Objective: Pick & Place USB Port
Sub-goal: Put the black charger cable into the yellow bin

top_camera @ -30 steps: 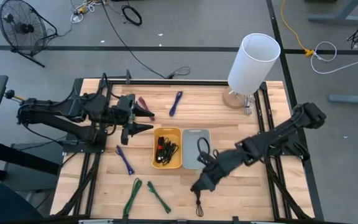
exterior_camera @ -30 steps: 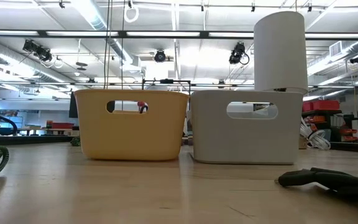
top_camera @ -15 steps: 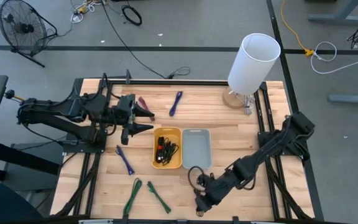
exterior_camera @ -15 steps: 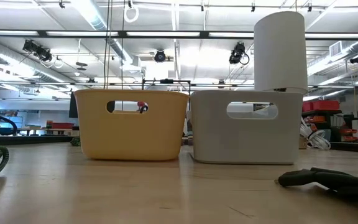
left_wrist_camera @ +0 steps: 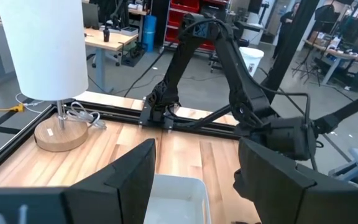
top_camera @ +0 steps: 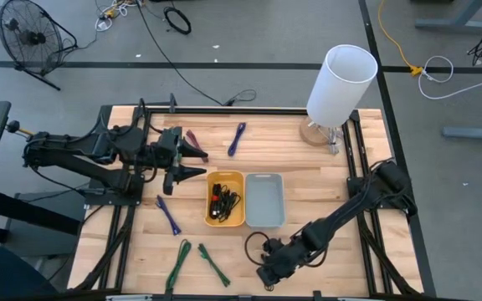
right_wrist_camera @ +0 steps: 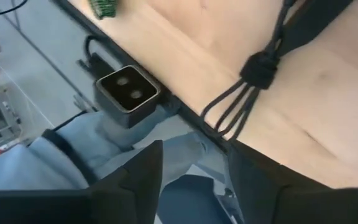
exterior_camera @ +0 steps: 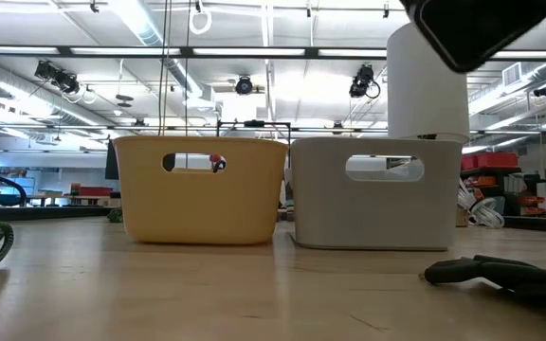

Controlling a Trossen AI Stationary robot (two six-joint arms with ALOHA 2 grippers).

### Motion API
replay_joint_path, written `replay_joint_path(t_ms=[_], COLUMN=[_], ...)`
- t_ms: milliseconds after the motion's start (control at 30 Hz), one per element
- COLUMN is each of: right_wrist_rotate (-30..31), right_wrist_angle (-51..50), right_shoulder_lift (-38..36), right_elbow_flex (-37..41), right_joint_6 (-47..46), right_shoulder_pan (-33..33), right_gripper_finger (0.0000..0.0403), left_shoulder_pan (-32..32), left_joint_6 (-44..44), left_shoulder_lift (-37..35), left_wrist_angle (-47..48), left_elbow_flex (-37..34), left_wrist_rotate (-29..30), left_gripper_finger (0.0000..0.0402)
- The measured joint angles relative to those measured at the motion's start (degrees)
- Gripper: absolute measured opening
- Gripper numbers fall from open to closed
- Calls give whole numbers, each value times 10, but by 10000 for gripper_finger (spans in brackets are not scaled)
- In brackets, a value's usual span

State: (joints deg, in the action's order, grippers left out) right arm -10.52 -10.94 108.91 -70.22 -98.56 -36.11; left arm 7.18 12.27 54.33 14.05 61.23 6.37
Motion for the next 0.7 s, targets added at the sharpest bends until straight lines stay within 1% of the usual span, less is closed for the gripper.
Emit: replay_joint_path(t_ms=[200, 367, 700], right_wrist_rotate=[-5, -9, -22], right_wrist_angle=[3, -4, 20], right_shoulder_lift=[25, 36, 65], right_elbow_flex=[0, 0, 0], right_joint_6=[-2, -5, -15], right_shoulder_pan=[3, 5, 9], right_gripper_finger=[201, 201, 203], left_shoulder_pan=[0, 0, 0], left_joint_6=[0, 0, 0], left_shoulder_lift=[0, 0, 0], left_wrist_angle=[2, 11, 14], left_elbow_flex=[0, 0, 0], left_wrist_rotate=[0, 0, 0], left_gripper_finger=[236, 236, 236])
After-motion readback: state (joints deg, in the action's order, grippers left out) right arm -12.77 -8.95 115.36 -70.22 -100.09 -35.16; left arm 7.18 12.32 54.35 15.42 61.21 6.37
